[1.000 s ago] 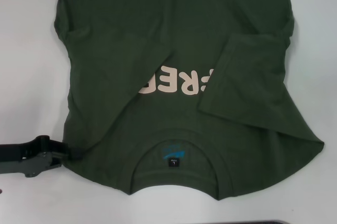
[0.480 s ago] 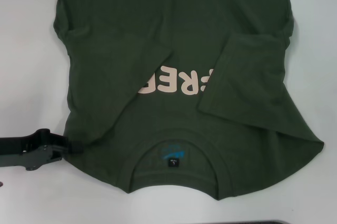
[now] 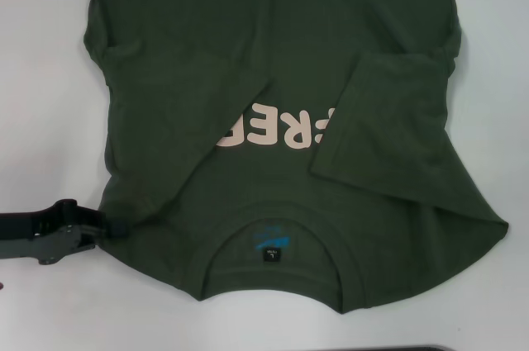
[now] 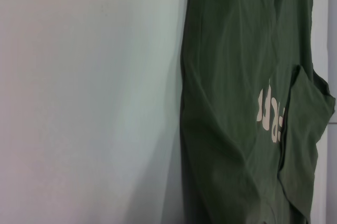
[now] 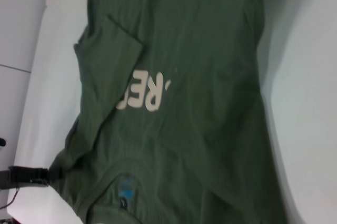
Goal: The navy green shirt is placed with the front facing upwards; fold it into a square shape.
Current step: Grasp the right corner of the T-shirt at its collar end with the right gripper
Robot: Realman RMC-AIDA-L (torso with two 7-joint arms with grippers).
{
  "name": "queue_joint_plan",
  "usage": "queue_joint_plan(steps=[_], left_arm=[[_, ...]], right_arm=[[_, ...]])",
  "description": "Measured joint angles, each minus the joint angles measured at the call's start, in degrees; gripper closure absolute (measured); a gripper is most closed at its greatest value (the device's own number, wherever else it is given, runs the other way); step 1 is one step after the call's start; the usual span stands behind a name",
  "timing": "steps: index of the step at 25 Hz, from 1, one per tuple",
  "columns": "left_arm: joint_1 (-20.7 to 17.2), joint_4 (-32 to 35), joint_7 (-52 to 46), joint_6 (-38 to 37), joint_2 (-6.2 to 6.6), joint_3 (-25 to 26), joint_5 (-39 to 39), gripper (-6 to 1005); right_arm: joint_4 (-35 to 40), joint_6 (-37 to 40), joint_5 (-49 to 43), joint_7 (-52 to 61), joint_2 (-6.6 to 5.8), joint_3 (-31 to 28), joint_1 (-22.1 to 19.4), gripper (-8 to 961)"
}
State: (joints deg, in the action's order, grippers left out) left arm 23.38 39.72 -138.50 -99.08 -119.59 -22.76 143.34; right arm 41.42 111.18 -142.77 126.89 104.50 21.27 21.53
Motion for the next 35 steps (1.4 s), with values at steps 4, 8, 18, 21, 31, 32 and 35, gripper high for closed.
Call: queue_joint_plan(steps=[4, 8, 18, 21, 31, 32, 35], left_arm=[[0.0, 0.0, 0.0, 0.4, 0.0, 0.0, 0.0, 955], [0.0, 0.0, 0.0, 0.6, 0.0, 0.0, 0.0, 955], [0.6, 0.0, 0.0, 1.0, 0.15, -0.1, 0.1, 956], [0.7, 0.0, 0.0, 1.1, 0.17, -0.2, 0.0, 956], [1.2, -0.4, 0.0, 1.7, 0.28, 0.0, 0.0, 955], [1.3, -0.4, -0.1, 1.8, 0.27, 0.0, 0.0, 955], [1.4, -0.5, -0.1, 1.8, 0.27, 0.0, 0.0, 955]], right_arm=[[-3.3, -2.2, -1.8, 0.7, 0.11, 0.3, 0.4, 8], [-5.3, -4.0, -2.4, 1.0, 0.29, 1.3, 0.8, 8], [-8.2, -7.3, -4.7, 2.7, 2.12, 1.8, 3.4, 9], [-8.1, -7.4, -4.7, 3.1, 2.16, 1.9, 3.5, 9], [-7.9, -8.1, -4.8, 4.0, 1.75, 2.2, 3.9, 8], [-7.9, -8.2, -4.8, 4.0, 1.8, 2.3, 3.9, 8], [-8.0, -8.9, -4.8, 4.3, 1.99, 2.9, 4.0, 8]])
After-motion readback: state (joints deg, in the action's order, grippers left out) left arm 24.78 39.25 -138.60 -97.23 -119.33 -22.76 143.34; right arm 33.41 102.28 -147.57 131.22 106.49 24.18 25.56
